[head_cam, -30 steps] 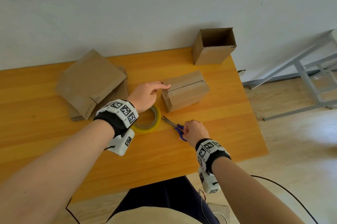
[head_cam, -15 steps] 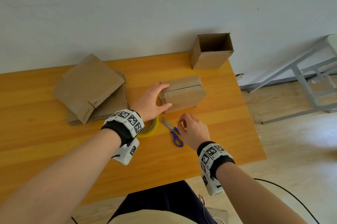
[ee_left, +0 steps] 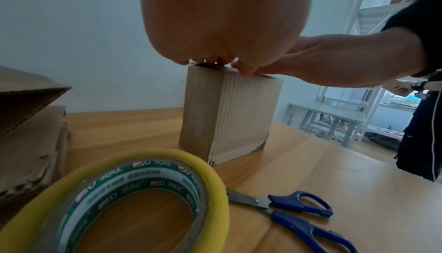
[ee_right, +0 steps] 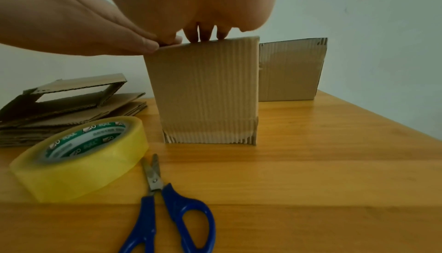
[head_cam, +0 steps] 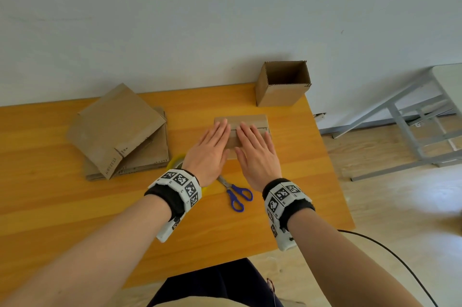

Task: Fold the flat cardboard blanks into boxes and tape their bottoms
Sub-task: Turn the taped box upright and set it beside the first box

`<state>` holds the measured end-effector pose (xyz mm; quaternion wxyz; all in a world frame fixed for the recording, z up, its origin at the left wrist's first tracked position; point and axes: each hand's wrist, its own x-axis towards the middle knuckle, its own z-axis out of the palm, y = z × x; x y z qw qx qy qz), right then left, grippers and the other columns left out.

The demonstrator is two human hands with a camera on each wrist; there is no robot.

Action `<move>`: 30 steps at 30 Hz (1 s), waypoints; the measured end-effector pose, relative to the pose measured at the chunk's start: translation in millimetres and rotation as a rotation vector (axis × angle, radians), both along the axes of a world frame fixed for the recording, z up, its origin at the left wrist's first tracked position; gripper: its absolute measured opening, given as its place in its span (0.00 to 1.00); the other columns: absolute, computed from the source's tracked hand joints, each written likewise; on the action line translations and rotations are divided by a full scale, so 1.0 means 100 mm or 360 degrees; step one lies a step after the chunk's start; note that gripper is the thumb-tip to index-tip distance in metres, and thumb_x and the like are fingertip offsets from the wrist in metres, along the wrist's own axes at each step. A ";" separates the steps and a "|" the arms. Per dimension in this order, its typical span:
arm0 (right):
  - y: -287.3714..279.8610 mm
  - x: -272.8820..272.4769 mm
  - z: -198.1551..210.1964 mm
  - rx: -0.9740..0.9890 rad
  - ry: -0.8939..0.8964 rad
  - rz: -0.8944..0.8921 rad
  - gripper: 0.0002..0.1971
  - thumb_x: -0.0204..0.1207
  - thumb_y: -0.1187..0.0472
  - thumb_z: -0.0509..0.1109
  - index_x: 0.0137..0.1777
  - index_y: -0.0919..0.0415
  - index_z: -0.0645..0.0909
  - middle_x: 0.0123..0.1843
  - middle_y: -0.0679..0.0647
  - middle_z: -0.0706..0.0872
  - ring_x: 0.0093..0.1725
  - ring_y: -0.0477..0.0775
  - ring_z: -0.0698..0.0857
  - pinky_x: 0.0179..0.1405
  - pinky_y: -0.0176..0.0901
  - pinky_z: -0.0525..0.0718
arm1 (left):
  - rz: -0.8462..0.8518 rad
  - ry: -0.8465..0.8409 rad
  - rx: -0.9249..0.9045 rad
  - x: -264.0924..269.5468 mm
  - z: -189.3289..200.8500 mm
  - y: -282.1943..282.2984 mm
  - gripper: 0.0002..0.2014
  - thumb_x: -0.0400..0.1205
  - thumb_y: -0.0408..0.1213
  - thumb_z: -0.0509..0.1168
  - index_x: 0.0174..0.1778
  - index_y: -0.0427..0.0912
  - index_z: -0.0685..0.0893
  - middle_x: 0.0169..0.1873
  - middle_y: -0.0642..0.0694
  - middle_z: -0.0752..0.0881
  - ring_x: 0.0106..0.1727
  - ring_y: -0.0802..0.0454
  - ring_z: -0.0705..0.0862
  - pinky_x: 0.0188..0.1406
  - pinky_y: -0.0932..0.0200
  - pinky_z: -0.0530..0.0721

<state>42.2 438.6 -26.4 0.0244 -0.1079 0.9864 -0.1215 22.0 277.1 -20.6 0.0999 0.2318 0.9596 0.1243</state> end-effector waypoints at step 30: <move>0.26 -0.45 0.13 -0.1248 -0.0575 -0.0957 0.34 0.77 0.41 0.67 0.75 0.62 0.66 0.67 0.51 0.77 0.66 0.51 0.77 0.64 0.46 0.78 | 0.1278 -0.1023 0.1177 -0.37 0.18 0.40 0.42 0.83 0.55 0.58 0.81 0.32 0.44 0.79 0.39 0.62 0.79 0.43 0.64 0.73 0.55 0.64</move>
